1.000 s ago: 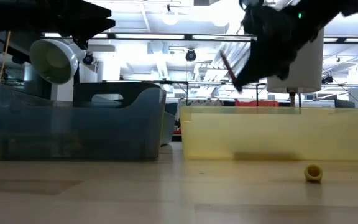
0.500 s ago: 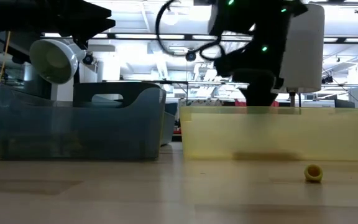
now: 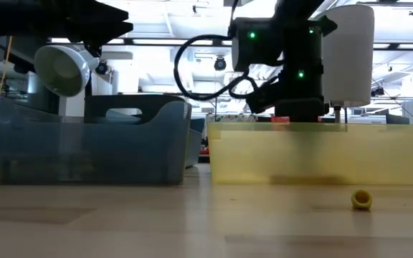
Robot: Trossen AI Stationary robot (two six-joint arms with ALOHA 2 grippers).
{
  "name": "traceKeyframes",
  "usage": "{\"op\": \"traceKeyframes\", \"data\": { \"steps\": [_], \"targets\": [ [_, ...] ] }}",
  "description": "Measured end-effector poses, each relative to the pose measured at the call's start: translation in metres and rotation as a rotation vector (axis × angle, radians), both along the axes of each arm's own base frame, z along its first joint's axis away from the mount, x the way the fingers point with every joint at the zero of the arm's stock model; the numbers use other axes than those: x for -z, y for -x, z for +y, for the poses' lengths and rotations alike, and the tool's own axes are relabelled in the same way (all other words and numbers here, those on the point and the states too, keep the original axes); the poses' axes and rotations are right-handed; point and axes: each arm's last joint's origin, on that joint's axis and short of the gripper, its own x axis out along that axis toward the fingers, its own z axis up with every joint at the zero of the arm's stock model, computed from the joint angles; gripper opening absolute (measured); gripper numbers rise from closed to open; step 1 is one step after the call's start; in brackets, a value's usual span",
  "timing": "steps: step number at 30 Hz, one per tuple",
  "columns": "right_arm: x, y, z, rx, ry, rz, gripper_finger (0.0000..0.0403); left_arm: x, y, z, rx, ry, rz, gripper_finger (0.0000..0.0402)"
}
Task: Sort crayons
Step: Put the orange crayon into the yellow bin
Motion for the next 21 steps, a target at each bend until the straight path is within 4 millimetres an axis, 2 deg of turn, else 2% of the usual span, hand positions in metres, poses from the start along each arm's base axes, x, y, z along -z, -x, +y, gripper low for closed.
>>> {"op": "traceKeyframes", "data": {
  "steps": [17, 21],
  "targets": [
    [0.0065, -0.0008, 0.0007, -0.017, -0.021, 0.025, 0.0002, 0.0000, 0.0000, 0.0000, 0.001, 0.016, -0.002, 0.0141],
    [0.0059, 0.0002, 0.0008, -0.040, -0.021, 0.035, 0.0032, 0.0000, 0.0000, 0.0000, 0.002, 0.016, -0.002, 0.0141]
  ]
}}
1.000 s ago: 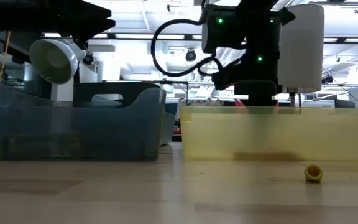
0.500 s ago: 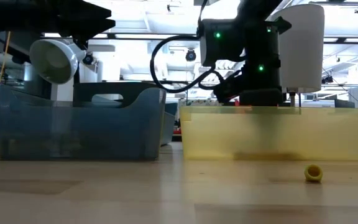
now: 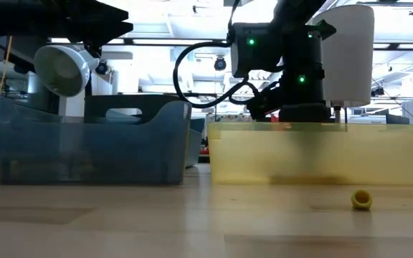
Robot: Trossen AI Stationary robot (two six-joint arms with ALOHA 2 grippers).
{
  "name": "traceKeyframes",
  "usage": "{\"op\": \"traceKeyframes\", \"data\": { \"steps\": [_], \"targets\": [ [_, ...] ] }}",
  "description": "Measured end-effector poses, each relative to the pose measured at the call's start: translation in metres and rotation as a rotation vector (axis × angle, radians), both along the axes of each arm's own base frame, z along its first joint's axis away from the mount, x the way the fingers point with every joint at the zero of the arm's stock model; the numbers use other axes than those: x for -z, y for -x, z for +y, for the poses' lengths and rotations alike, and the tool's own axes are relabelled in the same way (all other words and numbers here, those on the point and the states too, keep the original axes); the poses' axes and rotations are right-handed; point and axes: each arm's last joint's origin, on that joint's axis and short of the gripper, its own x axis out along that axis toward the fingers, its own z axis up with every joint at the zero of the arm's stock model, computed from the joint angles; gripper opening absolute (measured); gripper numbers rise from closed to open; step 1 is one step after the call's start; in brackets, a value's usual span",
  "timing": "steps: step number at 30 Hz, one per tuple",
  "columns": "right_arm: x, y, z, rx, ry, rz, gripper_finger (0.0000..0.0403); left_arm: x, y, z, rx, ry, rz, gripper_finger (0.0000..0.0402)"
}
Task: Sort crayons
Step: Put the orange crayon into the yellow bin, then put the light green crayon into the black bin
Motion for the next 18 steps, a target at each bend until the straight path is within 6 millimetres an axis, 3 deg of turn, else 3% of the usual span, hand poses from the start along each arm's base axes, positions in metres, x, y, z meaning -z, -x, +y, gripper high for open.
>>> {"op": "traceKeyframes", "data": {
  "steps": [10, 13, 18],
  "targets": [
    [-0.036, 0.008, 0.008, -0.122, 0.040, 0.138, 0.0175, 0.000, 0.000, 0.000, -0.001, -0.018, 0.008, 0.0141],
    [-0.051, 0.016, 0.012, -0.152, 0.134, 0.091, 0.0194, 0.000, 0.000, -0.001, 0.014, -0.001, 0.004, 0.0141],
    [-0.076, 0.045, 0.022, -0.108, 0.266, -0.090, 0.0199, -0.004, 0.002, -0.002, 0.092, 0.029, -0.031, 0.0141]
  ]
}}
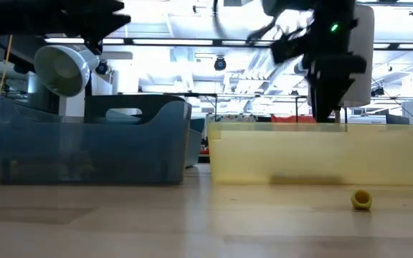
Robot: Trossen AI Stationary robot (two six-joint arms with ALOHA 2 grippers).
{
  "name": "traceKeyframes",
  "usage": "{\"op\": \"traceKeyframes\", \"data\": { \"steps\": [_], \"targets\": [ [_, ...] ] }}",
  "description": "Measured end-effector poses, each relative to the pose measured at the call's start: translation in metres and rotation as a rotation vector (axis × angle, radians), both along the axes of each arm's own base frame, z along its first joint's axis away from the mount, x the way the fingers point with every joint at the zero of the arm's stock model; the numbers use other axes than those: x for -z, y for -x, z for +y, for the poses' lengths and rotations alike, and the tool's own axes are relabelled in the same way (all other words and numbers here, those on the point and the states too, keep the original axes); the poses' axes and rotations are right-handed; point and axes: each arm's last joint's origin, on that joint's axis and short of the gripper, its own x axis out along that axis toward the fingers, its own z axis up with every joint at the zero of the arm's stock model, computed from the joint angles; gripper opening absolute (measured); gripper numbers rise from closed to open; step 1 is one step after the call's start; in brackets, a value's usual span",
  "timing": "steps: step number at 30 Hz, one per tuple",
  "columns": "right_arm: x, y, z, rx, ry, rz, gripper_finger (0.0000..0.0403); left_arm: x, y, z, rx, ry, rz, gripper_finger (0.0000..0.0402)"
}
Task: Sort crayons
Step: Put the light green crayon into the black bin
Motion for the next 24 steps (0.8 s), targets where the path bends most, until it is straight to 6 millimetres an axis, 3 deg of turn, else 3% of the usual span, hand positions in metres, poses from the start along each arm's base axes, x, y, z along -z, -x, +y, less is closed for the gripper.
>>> {"op": "traceKeyframes", "data": {
  "steps": [6, 12, 16, 20, 24],
  "targets": [
    [-0.028, 0.029, 0.011, 0.007, 0.044, -0.480, 0.0199, -0.005, 0.005, -0.001, 0.064, 0.000, -0.035, 0.0141],
    [-0.050, 0.022, 0.016, -0.191, 0.173, -1.088, 0.0199, -0.010, 0.006, -0.002, 0.079, 0.012, -0.083, 0.0141],
    [-0.065, 0.017, 0.005, -0.248, 0.306, -1.419, 0.0199, -0.010, 0.006, -0.001, 0.068, -0.044, -0.083, 0.0141],
    [-0.069, 0.016, -0.005, -0.307, 0.288, -1.518, 0.0199, -0.009, 0.006, -0.001, 0.063, -0.068, -0.083, 0.0141],
    [-0.056, 0.013, -0.009, -0.315, 0.207, -1.426, 0.0199, -0.009, 0.006, -0.001, 0.063, -0.062, -0.076, 0.0141]
  ]
}}
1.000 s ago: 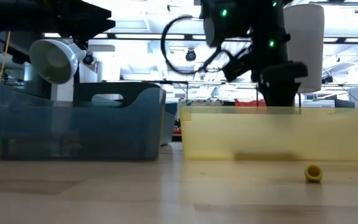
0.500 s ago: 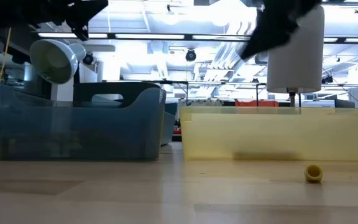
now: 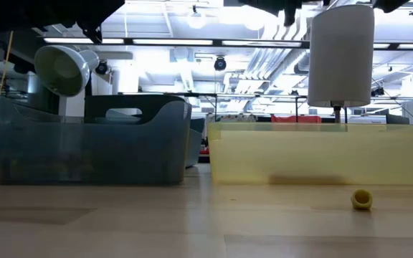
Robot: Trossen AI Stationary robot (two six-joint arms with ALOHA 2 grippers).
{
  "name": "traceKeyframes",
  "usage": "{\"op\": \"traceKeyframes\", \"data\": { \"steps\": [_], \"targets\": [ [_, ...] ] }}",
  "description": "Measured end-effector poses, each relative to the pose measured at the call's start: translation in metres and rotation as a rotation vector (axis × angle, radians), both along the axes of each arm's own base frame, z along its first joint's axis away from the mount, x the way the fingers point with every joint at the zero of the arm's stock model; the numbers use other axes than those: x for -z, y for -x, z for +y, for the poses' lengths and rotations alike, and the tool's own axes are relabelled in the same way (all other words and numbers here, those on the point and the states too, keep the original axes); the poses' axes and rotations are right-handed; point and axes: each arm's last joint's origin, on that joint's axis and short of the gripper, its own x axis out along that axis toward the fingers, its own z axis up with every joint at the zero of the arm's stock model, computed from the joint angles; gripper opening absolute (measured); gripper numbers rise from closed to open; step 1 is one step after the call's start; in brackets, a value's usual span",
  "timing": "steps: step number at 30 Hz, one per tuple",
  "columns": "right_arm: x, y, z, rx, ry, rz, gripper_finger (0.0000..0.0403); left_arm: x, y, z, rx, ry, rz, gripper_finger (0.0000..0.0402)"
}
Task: Sort crayons
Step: Put the light green crayon into the black bin
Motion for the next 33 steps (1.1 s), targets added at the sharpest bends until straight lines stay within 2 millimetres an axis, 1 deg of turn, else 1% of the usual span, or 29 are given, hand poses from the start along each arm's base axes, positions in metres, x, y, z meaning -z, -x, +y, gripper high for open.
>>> {"op": "traceKeyframes", "data": {
  "steps": [2, 4, 9, 17, 33],
  "targets": [
    [0.008, -0.001, -0.002, 0.008, -0.008, 0.078, 0.0199, 0.000, 0.000, 0.000, 0.000, 0.000, 0.001, 0.0141],
    [0.011, -0.001, -0.006, 0.026, -0.006, 0.103, 0.0199, 0.000, 0.000, 0.000, 0.000, 0.000, 0.001, 0.0141],
    [0.011, -0.002, -0.015, 0.060, -0.011, 0.099, 0.0199, 0.000, 0.000, 0.000, -0.001, 0.000, 0.002, 0.0141],
    [0.011, -0.002, -0.021, 0.084, -0.024, 0.094, 0.0199, 0.001, 0.000, 0.000, -0.003, 0.000, 0.008, 0.0141],
    [0.011, -0.002, -0.022, 0.086, -0.044, 0.094, 0.0199, 0.003, 0.000, 0.000, -0.007, -0.028, 0.021, 0.0141]
  ]
}}
